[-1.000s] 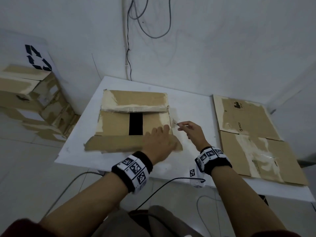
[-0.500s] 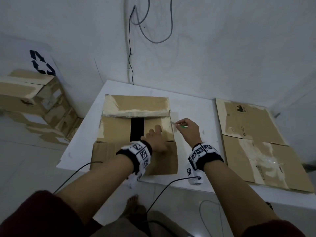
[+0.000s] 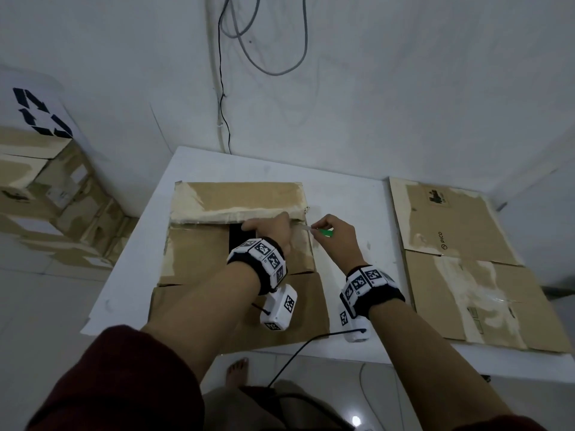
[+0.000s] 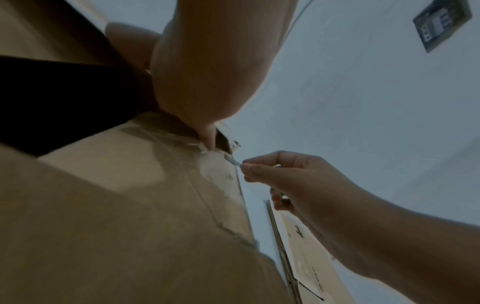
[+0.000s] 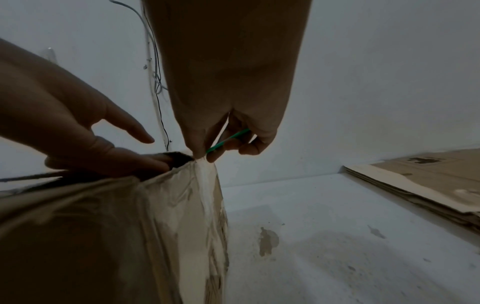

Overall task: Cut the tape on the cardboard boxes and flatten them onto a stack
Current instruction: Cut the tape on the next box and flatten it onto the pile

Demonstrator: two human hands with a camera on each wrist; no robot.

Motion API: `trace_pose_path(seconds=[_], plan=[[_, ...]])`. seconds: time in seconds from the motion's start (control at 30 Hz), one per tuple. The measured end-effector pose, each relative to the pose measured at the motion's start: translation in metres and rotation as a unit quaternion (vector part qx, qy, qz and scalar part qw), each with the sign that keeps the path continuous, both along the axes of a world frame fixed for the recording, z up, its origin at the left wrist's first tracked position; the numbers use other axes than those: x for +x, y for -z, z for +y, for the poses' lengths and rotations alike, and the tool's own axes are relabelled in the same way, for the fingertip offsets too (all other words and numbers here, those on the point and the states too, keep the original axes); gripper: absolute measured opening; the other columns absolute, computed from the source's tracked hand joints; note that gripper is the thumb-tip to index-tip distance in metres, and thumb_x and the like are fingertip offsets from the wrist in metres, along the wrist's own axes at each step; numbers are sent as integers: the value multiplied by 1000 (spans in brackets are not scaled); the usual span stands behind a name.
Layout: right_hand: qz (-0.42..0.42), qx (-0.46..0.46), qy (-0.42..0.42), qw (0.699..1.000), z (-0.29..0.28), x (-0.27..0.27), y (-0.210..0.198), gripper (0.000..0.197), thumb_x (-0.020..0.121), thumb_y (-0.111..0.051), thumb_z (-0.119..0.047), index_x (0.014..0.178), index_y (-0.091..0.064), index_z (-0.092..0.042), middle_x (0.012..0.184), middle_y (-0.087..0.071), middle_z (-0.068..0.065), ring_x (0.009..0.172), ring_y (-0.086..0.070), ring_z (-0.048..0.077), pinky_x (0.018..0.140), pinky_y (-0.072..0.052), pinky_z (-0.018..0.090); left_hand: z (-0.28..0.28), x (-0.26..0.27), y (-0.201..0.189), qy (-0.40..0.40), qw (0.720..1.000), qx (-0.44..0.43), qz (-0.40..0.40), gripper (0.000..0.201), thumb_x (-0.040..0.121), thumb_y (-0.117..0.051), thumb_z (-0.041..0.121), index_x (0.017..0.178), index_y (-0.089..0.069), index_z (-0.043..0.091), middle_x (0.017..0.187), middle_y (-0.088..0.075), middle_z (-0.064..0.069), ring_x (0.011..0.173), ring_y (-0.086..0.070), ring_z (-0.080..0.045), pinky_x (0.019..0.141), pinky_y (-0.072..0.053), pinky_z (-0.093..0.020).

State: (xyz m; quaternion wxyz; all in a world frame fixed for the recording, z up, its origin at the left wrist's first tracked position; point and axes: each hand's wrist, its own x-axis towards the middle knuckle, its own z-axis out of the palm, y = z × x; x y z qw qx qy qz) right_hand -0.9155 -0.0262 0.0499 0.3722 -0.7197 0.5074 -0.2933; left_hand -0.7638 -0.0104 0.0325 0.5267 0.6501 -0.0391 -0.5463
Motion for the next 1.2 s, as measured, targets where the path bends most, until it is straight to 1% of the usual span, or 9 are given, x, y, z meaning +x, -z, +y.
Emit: trace_pose_path(seconds=[0.07,0.13,0.23,0.3,0.5,0.8,0.93,1.07,1.2], plan=[[-7,-7,2,1000,-1,3,2,14,86,-74,-19,82,-68,-7,80,-68,-3,74,-59,0,69,-44,9,-5,-8,9,-27,999,-37,23,86,75,-56,25,137,-18,-22,132,-47,-32,124,-49,-42,107,-40,-49],[-12,-12,4,1000,-3,6,4,12,87,-73,-16,81,-67,-7,81,-69,0,76,-61,4,72,-47,15,-1,-13,-1,-36,998,-52,30,76,88,-54,17,142,-13,-17,136,-46,-32,126,-49,-42,107,-41,-46],[-6,-36,5,999,-6,7,7,11,88,-71,-14,80,-66,-8,82,-68,0,83,-63,12,78,-53,25,-4,-7,-2,-119,989,-53,74,80,89,-59,12,145,-2,18,120,-60,-13,95,-67,-20,70,-56,-27],[-5,-49,5,999,-8,6,7,11,88,-72,-15,79,-66,-10,81,-67,-1,84,-62,14,81,-54,29,-8,-5,5,-142,985,-47,91,88,86,-63,10,147,0,17,116,-64,-12,86,-68,-17,56,-51,-22],[-3,-54,9,999,-11,15,13,9,88,-70,-16,82,-67,-11,85,-66,-2,89,-62,18,85,-54,43,-6,-8,9,-134,987,-60,58,100,88,-61,7,147,20,12,101,-68,-9,86,-68,-16,70,-54,-25],[21,-69,2,997,-18,20,15,6,90,-68,-18,85,-67,-14,87,-66,-1,89,-61,16,83,-54,44,-10,1,9,-128,987,-73,69,97,89,-59,0,148,18,10,95,-62,-5,91,-67,-17,76,-54,-25],[-1,-52,-15,999,-14,16,12,7,86,-67,-21,82,-61,-21,84,-65,-11,86,-62,8,78,-54,30,-11,9,8,-168,982,-64,59,104,89,-60,3,144,27,18,96,-64,-5,82,-69,-14,75,-56,-26],[-33,13,36,999,-20,-8,15,11,84,-67,-13,91,-61,-21,93,-64,-7,90,-58,1,76,-44,20,-9,13,1,-226,964,-82,116,75,95,-56,10,145,0,18,98,-57,-3,72,-64,-8,56,-54,-16],[-67,69,66,993,-34,-3,8,6,94,-58,-13,93,-59,-20,93,-67,-4,76,-57,-4,66,-42,23,-11,12,2,-279,948,-73,137,114,81,-76,11,146,17,19,116,-56,-9,86,-69,-19,64,-57,-23]])
